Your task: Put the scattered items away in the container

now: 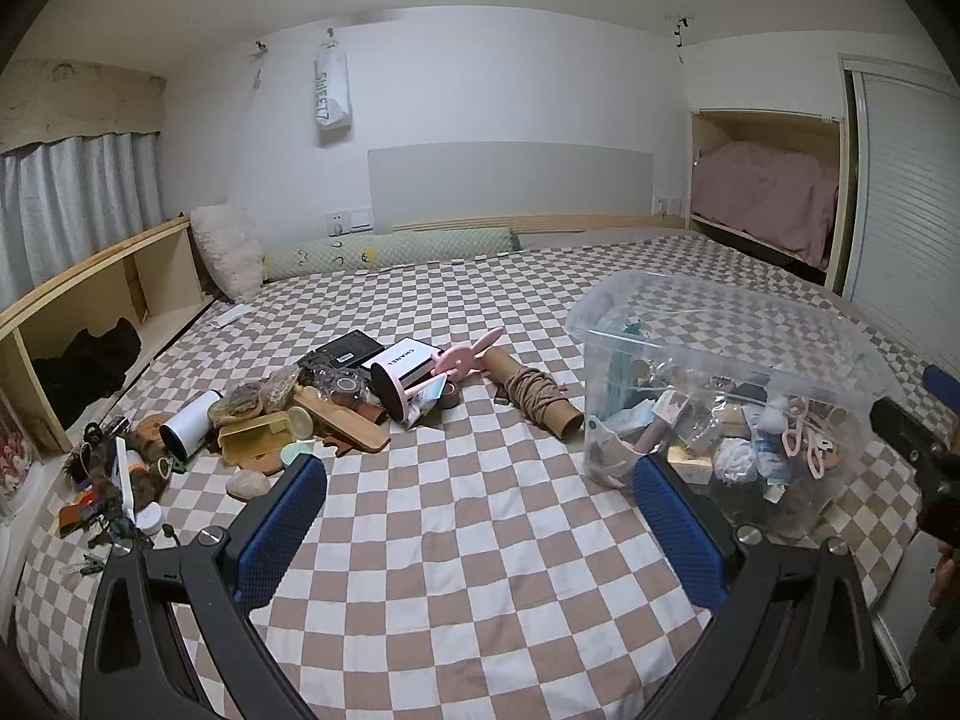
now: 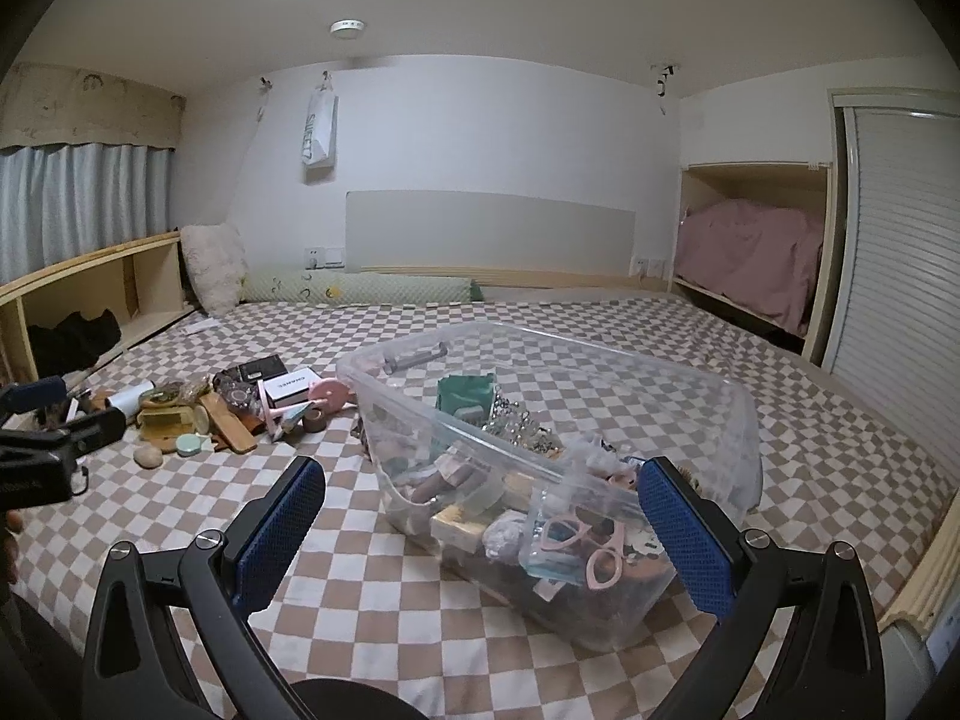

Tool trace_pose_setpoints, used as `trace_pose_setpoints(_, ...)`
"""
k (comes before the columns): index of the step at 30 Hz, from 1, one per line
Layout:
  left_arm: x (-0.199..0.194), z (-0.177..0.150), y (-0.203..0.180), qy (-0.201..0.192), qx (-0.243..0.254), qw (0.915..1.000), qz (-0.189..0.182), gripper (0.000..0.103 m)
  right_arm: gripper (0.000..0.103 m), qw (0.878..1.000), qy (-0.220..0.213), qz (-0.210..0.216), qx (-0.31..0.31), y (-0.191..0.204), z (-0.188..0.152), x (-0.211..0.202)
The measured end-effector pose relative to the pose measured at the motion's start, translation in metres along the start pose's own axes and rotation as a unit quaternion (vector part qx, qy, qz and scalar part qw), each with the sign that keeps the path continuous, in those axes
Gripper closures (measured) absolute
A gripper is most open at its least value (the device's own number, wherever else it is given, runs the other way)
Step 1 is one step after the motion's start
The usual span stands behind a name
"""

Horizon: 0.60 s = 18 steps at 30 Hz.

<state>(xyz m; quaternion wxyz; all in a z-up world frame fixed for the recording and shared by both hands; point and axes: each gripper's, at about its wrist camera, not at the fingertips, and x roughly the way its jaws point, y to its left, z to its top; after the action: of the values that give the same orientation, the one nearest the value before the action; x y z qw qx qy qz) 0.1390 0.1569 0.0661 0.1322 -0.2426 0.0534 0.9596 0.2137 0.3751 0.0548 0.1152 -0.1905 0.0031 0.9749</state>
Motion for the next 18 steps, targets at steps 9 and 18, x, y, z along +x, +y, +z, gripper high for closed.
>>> trace_pose_setpoints(9,-0.007,-0.009,0.001,-0.004,-0.005,1.0,-0.001,0.0,0.0,1.0,0.009,-0.003,-0.007,0.004,-0.006,0.003)
trace_pose_setpoints(18,-0.01,-0.011,0.002,-0.01,-0.01,0.9999,-0.005,0.0,0.0,1.0,0.017,-0.003,-0.003,0.001,-0.01,0.007)
